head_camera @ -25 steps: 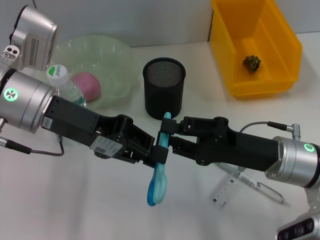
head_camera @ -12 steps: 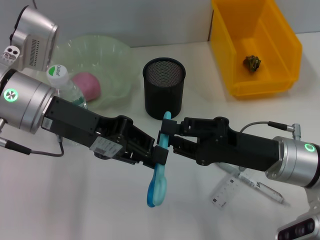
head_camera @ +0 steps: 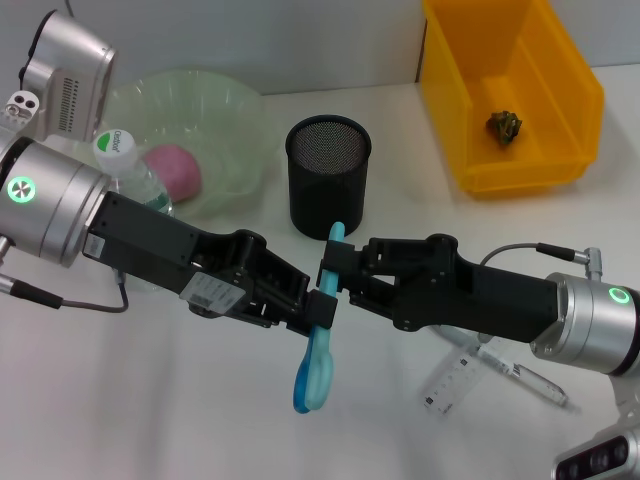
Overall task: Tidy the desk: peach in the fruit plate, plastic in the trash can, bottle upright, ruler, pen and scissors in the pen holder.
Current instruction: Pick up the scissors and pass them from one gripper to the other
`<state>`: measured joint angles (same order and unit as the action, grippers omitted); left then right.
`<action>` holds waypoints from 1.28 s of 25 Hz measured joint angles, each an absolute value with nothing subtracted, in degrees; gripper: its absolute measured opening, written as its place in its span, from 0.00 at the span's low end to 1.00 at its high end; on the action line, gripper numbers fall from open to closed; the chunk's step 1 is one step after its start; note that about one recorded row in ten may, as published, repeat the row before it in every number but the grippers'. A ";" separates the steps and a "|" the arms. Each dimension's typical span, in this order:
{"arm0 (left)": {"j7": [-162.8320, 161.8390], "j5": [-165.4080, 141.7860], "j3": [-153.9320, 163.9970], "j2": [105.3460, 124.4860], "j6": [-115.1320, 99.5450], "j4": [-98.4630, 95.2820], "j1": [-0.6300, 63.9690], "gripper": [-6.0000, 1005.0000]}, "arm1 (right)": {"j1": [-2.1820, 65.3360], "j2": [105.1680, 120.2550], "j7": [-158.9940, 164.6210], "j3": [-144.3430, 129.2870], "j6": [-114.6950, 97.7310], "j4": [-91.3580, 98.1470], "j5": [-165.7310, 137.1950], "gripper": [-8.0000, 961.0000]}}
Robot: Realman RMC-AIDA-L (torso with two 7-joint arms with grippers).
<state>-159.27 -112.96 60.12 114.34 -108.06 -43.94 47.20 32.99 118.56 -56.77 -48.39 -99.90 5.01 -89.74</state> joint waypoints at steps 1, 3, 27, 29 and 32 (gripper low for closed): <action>-159.27 -112.96 60.11 114.34 -108.06 -43.94 47.20 0.30 | 32.97 118.56 -56.77 -48.40 -99.90 5.01 -89.74 0.26; -159.26 -112.96 60.14 114.34 -108.06 -43.94 47.20 0.30 | 32.96 118.56 -56.76 -48.42 -99.90 5.01 -89.74 0.25; -159.16 -113.08 58.15 114.05 -108.28 -44.10 46.69 0.70 | 32.53 118.74 -56.68 -48.43 -100.29 5.01 -89.73 0.22; -159.16 -113.09 58.10 114.01 -108.28 -44.12 46.65 0.73 | 32.51 118.74 -56.68 -48.43 -100.29 5.01 -89.73 0.22; -159.16 -113.11 58.09 113.99 -108.28 -44.12 46.65 0.73 | 32.42 118.74 -56.75 -48.43 -100.29 5.01 -89.73 0.21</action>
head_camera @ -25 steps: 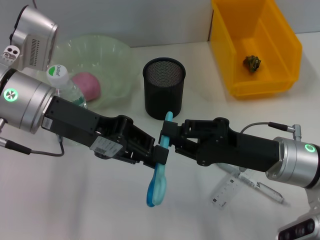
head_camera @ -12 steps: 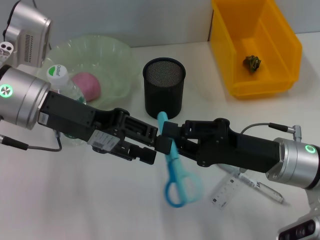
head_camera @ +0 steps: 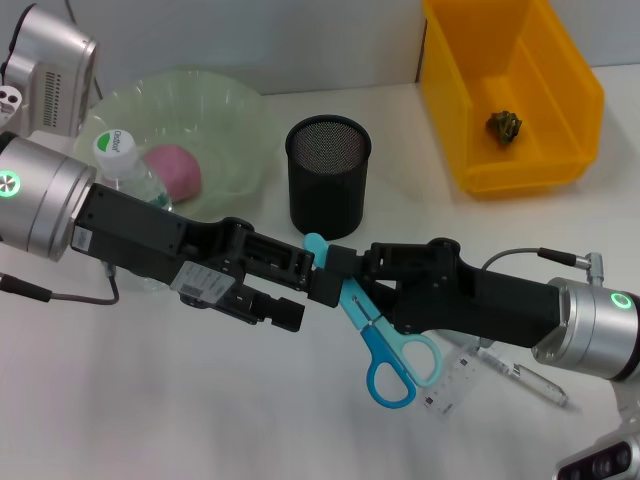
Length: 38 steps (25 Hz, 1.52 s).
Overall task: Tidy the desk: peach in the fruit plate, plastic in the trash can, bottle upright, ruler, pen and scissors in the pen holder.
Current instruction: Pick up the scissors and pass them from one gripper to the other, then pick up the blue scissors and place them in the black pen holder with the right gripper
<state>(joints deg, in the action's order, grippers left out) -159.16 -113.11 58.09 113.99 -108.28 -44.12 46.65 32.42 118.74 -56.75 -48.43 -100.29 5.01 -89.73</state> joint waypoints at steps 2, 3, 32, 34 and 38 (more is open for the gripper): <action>-159.17 -113.12 58.09 113.99 -108.28 -44.12 46.65 0.73 | 32.31 118.74 -56.80 -48.43 -100.29 5.01 -89.74 0.20; -159.17 -113.12 58.09 113.99 -108.28 -44.12 46.65 0.73 | 32.26 118.74 -56.81 -48.43 -100.28 5.01 -89.74 0.20; -150.18 -114.89 50.77 111.93 -107.31 -44.81 42.88 0.73 | 33.36 119.51 -21.65 -26.72 -99.95 3.34 -89.03 0.09; -150.18 -114.89 50.77 111.93 -107.31 -44.81 42.88 0.73 | 34.08 119.52 -17.80 -23.85 -99.33 2.52 -88.99 0.09; -146.84 -114.89 51.20 111.79 -107.23 -44.91 41.82 0.73 | 35.79 119.53 -10.08 -19.46 -96.56 1.04 -88.94 0.09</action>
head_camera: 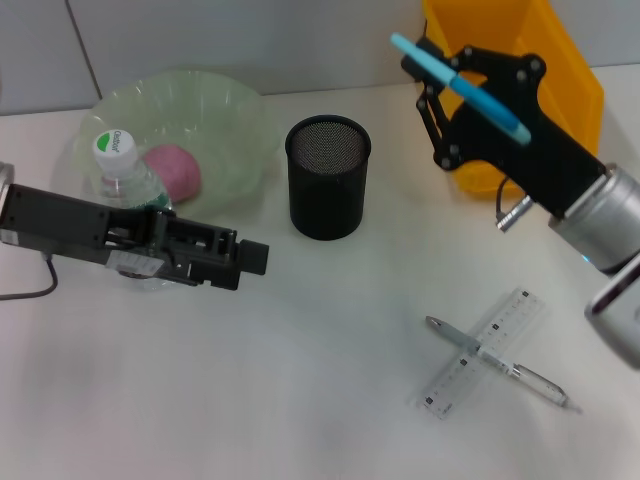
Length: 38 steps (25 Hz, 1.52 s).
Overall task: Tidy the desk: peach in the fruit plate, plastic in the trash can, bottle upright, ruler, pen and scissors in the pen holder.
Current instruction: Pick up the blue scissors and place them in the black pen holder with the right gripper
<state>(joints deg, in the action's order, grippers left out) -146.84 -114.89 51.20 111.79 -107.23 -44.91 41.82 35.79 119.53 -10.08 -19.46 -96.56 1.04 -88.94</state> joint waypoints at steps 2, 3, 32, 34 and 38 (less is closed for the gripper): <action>-145.61 -114.88 51.25 111.57 -107.30 -45.15 41.14 0.73 | 37.24 119.51 -3.18 -17.70 -93.75 0.73 -88.93 0.09; -145.61 -114.88 51.25 111.57 -107.30 -45.15 41.14 0.73 | 37.24 119.51 -3.18 -17.70 -93.75 0.73 -88.93 0.09; -103.36 -119.36 49.90 116.56 -104.95 -45.97 34.22 0.73 | 34.98 119.02 93.68 -50.21 -76.67 54.32 -103.48 0.09; -102.69 -119.35 49.81 116.79 -104.93 -45.72 34.17 0.73 | 36.50 118.95 98.40 -51.59 -76.29 55.87 -107.13 0.09; -102.00 -119.39 49.81 117.45 -104.85 -45.54 33.85 0.73 | 40.04 118.85 105.52 -52.79 -75.90 57.20 -113.46 0.09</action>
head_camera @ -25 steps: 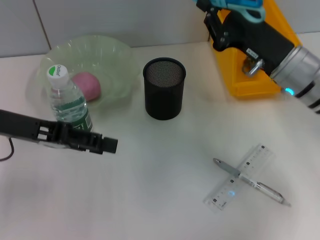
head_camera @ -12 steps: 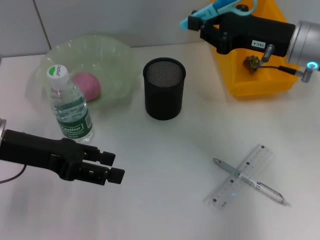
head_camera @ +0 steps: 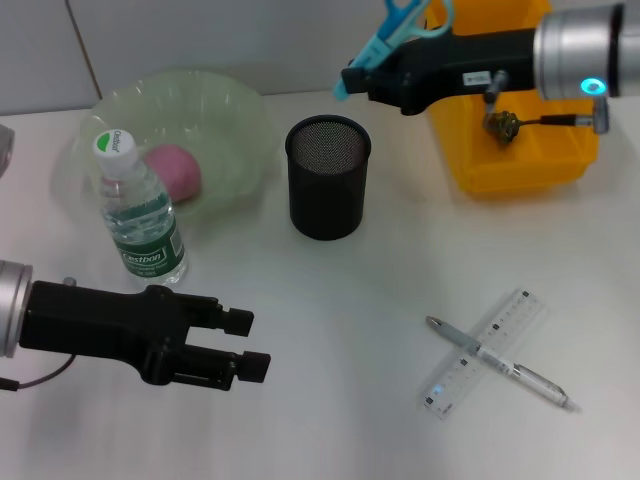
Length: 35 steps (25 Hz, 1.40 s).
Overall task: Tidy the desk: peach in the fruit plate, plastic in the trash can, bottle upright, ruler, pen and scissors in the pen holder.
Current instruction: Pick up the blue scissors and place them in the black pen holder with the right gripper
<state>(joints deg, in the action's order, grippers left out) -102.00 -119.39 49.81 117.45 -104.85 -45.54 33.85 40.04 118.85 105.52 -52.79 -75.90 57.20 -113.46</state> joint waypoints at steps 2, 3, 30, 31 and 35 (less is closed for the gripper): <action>-101.48 -119.38 49.81 117.76 -104.85 -45.53 33.52 0.73 | 41.74 118.84 108.43 -53.84 -75.20 57.60 -116.76 0.09; -100.61 -119.29 49.81 117.97 -104.83 -45.52 33.19 0.73 | 42.32 118.84 109.47 -54.39 -74.76 57.72 -118.05 0.09; -80.34 -108.29 49.76 118.36 -99.54 -36.49 28.18 0.72 | 50.22 118.94 127.87 -61.14 -71.10 56.71 -136.97 0.09; -80.34 -108.29 49.76 118.36 -99.54 -36.49 28.18 0.72 | 50.29 118.97 127.85 -61.49 -70.52 56.25 -136.90 0.09; -80.33 -108.27 49.77 118.45 -99.58 -36.47 28.11 0.72 | 51.04 119.00 127.83 -63.23 -68.30 53.76 -136.87 0.09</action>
